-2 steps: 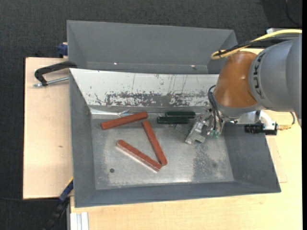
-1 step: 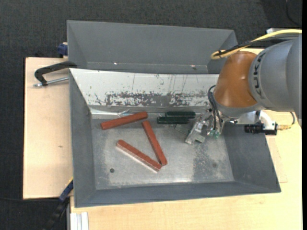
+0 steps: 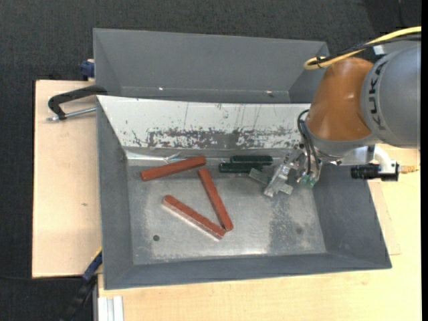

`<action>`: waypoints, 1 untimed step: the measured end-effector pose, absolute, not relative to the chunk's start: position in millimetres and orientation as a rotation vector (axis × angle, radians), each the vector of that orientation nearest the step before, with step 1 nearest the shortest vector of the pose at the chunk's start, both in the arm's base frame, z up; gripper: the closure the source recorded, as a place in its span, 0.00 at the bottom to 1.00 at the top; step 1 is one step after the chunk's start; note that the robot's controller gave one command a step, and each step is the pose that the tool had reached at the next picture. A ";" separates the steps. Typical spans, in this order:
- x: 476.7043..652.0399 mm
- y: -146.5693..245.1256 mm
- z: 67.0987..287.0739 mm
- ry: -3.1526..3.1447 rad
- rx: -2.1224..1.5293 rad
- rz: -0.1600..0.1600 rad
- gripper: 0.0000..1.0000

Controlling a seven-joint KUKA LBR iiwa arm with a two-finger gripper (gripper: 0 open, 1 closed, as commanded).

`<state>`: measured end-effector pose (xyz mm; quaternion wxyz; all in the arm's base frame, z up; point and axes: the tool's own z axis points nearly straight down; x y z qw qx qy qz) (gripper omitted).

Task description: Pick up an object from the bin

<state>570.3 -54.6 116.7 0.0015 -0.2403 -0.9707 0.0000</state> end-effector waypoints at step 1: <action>571.2 -63.3 239.6 -3.055 -0.756 -0.002 1.00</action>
Offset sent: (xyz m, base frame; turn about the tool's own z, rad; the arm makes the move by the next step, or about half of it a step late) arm 0.0000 0.0000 0.0000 0.0000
